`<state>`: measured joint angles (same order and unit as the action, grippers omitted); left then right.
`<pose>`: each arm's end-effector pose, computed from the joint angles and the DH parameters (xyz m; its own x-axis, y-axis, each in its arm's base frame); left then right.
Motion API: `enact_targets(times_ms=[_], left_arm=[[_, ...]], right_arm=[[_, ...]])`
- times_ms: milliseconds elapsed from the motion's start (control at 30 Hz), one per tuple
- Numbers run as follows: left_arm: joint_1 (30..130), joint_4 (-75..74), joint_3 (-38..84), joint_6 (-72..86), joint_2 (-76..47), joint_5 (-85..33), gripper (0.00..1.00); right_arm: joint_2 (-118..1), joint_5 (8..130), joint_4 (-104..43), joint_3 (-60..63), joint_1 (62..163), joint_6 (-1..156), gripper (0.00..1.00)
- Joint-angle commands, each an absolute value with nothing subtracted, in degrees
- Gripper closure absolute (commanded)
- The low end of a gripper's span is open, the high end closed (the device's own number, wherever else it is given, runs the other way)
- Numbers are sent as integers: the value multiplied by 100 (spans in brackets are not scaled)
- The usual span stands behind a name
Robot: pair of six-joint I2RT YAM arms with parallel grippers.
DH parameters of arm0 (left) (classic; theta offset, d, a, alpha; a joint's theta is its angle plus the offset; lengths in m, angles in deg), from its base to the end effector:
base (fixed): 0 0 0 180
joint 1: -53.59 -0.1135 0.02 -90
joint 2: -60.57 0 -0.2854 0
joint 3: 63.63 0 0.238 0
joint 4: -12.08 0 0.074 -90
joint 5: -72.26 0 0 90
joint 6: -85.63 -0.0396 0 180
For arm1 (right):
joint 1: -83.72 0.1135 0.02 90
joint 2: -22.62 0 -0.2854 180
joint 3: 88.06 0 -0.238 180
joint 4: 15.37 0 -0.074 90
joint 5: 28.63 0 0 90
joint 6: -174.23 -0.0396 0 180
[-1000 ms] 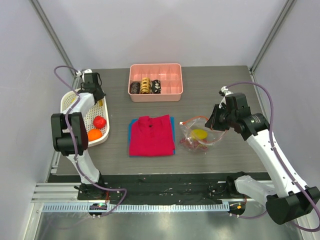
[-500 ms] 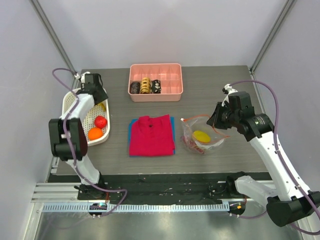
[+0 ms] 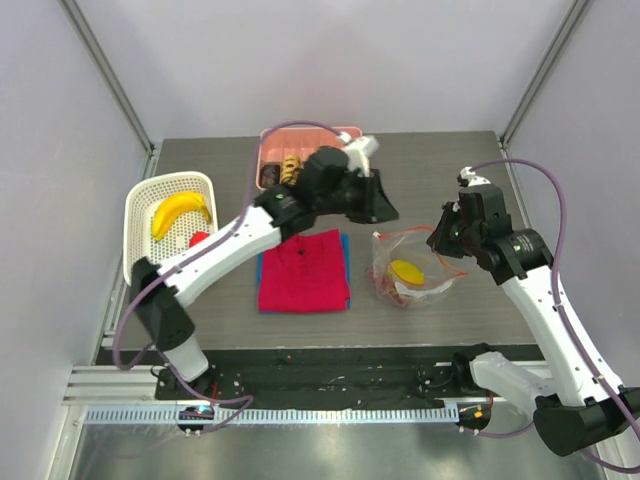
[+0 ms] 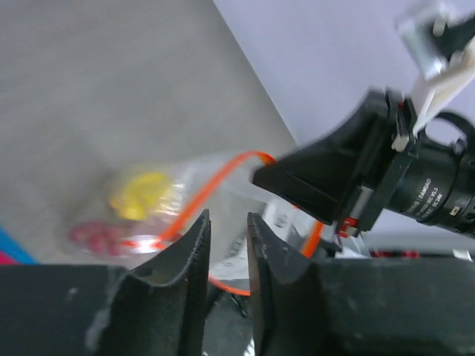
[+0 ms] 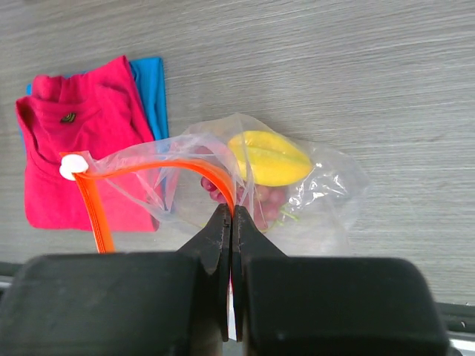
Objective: Open the zip-top bag and remove the fake food
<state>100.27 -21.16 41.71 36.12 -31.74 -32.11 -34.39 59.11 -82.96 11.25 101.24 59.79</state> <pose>0.2459 -0.2751 0.4135 -0.7416 -0.1304 -0.6580 0.5036 0.5398 -0.6745 0.1572 0.0480 0.3697 -0.7153 0.2077 -0.6672 0.0244 0.9617 0.2732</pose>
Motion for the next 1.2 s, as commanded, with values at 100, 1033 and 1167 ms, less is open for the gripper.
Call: enact_targets(times_ms=[100, 1033, 1167], left_arm=[[10668, -3037, 5888, 3631, -4532, -4173, 80], [10949, -4014, 7024, 4177, -5817, -3744, 91], [11063, -4013, 6717, 4203, -5676, -3138, 89]], right_arm=[[-2915, 5460, -8139, 940, 10139, 5533, 99], [-1412, 5539, -6505, 2284, 10130, 3115, 99], [-1411, 5767, -6355, 2530, 10139, 2755, 99]])
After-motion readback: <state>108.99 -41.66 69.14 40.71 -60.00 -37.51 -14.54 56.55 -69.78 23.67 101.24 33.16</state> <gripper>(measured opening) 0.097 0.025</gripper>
